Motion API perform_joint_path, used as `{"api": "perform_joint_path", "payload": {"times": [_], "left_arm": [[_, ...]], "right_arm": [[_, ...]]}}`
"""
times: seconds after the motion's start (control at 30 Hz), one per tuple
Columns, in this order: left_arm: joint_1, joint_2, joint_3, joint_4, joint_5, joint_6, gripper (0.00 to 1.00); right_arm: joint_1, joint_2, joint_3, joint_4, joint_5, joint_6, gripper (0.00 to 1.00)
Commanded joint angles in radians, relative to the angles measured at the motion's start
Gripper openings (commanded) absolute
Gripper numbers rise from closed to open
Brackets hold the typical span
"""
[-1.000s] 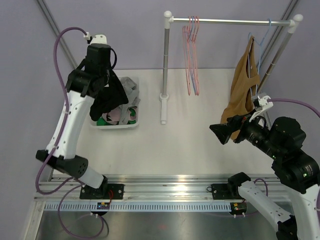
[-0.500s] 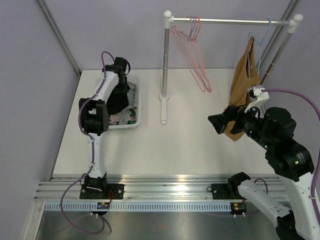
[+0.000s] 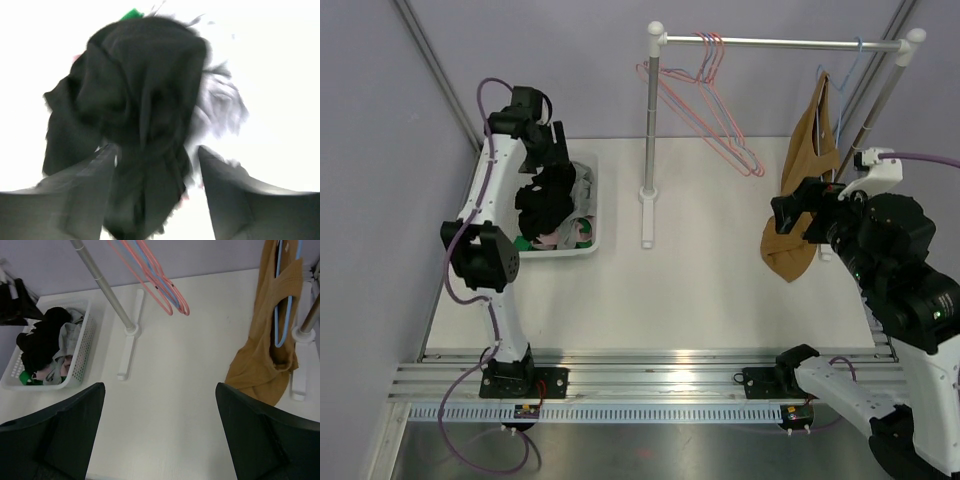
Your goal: Remove the tank top from the hanger
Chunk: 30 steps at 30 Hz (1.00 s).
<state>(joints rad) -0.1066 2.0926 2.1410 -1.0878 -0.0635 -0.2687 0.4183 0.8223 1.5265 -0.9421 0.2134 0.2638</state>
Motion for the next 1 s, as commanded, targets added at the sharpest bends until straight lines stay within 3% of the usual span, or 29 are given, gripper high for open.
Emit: {"api": "perform_joint_path", "payload": {"times": [0.0, 0.07, 0.17, 0.27, 0.5, 0.53, 0.67, 0.97], "left_arm": [[0.001, -0.242, 0.077, -0.014, 0.085, -0.006, 0.77], [0.001, -0.296, 0.063, -0.018, 0.099, -0.006, 0.84], [-0.013, -0.475, -0.088, 0.026, 0.125, 0.013, 0.99], [-0.067, -0.704, -0.309, 0.103, 0.103, 0.025, 0.99], [-0.200, -1.212, -0.864, 0.256, 0.068, -0.018, 0.99], [-0.226, -1.258, -0.973, 0.272, 0.067, -0.018, 0.99], [-0.245, -1.489, -1.166, 0.327, 0.111, -0.018, 0.99], [-0.249, -1.651, -1.279, 0.381, 0.168, -0.026, 0.99]], "right_arm": [[0.002, 0.110, 0.081, -0.047, 0.147, -0.044, 1.00], [0.001, 0.146, 0.139, -0.049, 0.229, -0.064, 0.99], [-0.003, 0.234, 0.211, -0.055, 0.375, -0.106, 1.00], [-0.041, 0.305, 0.306, -0.078, 0.399, -0.161, 0.99], [-0.240, 0.547, 0.544, -0.095, 0.253, -0.225, 0.99], [-0.262, 0.564, 0.560, -0.087, 0.236, -0.225, 0.97], [-0.395, 0.656, 0.622, -0.041, 0.055, -0.233, 0.86], [-0.513, 0.836, 0.707, -0.032, -0.137, -0.321, 0.72]]}}
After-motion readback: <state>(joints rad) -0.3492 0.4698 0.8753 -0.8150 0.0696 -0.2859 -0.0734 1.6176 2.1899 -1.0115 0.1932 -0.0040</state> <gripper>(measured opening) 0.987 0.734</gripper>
